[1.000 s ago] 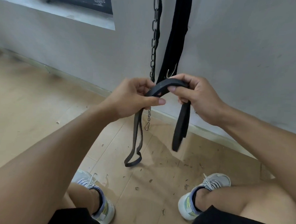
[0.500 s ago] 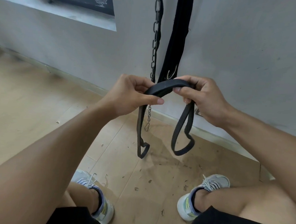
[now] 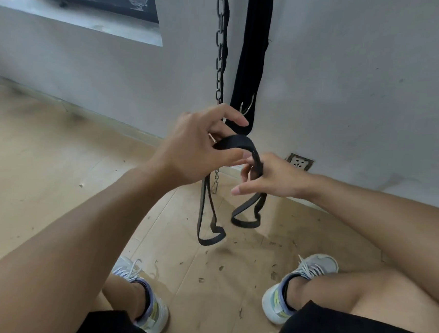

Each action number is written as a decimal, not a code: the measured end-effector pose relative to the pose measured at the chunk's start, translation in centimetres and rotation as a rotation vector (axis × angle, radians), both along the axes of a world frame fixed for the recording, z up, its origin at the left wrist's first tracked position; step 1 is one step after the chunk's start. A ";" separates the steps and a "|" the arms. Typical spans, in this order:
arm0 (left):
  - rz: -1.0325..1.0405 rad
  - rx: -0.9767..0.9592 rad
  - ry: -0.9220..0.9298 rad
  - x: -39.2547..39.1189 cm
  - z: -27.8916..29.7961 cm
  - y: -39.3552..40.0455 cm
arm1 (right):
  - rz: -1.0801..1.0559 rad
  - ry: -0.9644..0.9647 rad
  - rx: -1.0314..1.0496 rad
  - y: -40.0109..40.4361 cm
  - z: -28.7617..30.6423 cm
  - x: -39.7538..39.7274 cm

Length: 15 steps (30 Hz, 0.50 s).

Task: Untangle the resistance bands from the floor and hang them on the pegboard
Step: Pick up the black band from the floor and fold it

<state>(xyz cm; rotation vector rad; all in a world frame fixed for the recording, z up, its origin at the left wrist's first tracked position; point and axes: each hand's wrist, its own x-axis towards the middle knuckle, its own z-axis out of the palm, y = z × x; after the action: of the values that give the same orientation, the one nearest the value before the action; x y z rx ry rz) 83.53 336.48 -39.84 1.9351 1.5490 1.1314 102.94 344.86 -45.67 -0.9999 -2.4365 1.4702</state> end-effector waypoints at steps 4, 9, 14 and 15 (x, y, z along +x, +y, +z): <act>0.007 0.084 0.119 0.6 -0.5 0.3 | 0.042 -0.027 -0.020 -0.9 -1.7 -1.5; 0.051 0.121 0.143 0.6 -0.3 0.8 | 0.054 -0.037 -0.067 -1.0 -3.1 -2.9; -0.001 0.040 -0.050 1.2 0.3 0.2 | 0.054 -0.038 -0.095 -1.6 -3.4 -3.6; -0.014 0.022 -0.098 1.4 0.3 0.2 | 0.046 -0.032 -0.099 -1.8 -3.4 -3.8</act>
<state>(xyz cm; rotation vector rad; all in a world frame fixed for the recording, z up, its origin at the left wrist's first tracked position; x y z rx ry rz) 84.93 336.64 -39.55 1.8725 1.4751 1.2230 99.11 343.02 -49.08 -1.0001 -2.4462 1.6157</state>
